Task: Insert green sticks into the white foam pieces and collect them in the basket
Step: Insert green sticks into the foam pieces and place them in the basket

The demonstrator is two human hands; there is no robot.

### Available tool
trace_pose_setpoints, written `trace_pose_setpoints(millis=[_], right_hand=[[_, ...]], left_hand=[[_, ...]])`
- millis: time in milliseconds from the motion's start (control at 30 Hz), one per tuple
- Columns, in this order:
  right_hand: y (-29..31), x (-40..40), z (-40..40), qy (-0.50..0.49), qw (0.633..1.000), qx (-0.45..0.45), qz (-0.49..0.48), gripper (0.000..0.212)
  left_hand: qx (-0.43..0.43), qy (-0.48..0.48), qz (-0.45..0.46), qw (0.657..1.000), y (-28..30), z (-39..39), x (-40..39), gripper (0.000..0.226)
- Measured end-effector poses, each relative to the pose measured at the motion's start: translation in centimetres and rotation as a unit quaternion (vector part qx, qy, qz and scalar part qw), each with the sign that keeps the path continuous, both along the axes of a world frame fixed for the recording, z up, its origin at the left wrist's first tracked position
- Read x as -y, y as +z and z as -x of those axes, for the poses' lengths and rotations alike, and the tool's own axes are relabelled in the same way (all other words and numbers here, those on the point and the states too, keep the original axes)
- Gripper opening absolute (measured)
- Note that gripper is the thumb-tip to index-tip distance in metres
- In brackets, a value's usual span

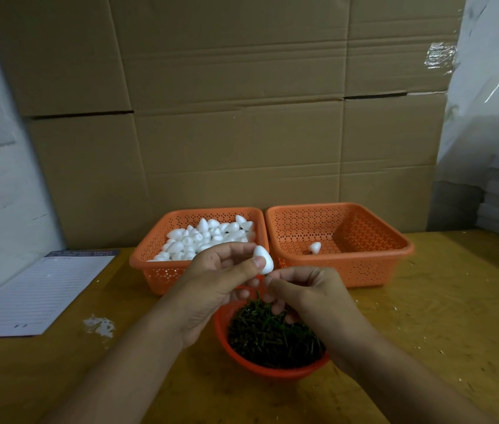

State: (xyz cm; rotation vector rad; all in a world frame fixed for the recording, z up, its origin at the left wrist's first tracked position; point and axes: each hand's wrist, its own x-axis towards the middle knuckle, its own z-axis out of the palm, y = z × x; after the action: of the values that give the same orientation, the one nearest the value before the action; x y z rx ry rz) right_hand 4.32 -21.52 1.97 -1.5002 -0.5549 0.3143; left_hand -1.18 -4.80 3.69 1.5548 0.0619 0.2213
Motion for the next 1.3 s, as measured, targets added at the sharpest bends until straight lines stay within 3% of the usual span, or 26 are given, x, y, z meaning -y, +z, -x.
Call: trace_pose_setpoints(millis=[700, 1000, 1167, 1300], right_hand=[[-0.3, 0.0, -0.3, 0.014, 1.0, 0.005, -0.005, 0.013], [-0.4, -0.2, -0.5, -0.004, 1.0, 0.018, 0.003, 0.012], [-0.3, 0.2, -1.5, -0.027, 0.999, -0.027, -0.002, 0.021], [0.3, 1.0, -4.3, -0.066, 0.991, -0.112, -0.027, 0.019]], left_hand=[[-0.003, -0.005, -0.027, 1.0, -0.5, -0.3, -0.2, 0.05], [-0.004, 0.008, 0.005, 1.0, -0.6, -0.5, -0.2, 0.045], [-0.024, 0.086, 0.041, 0.995, -0.7, -1.0, -0.8, 0.02], [-0.036, 0.132, 0.073, 0.988, -0.9, -1.4, -1.9, 0.019]])
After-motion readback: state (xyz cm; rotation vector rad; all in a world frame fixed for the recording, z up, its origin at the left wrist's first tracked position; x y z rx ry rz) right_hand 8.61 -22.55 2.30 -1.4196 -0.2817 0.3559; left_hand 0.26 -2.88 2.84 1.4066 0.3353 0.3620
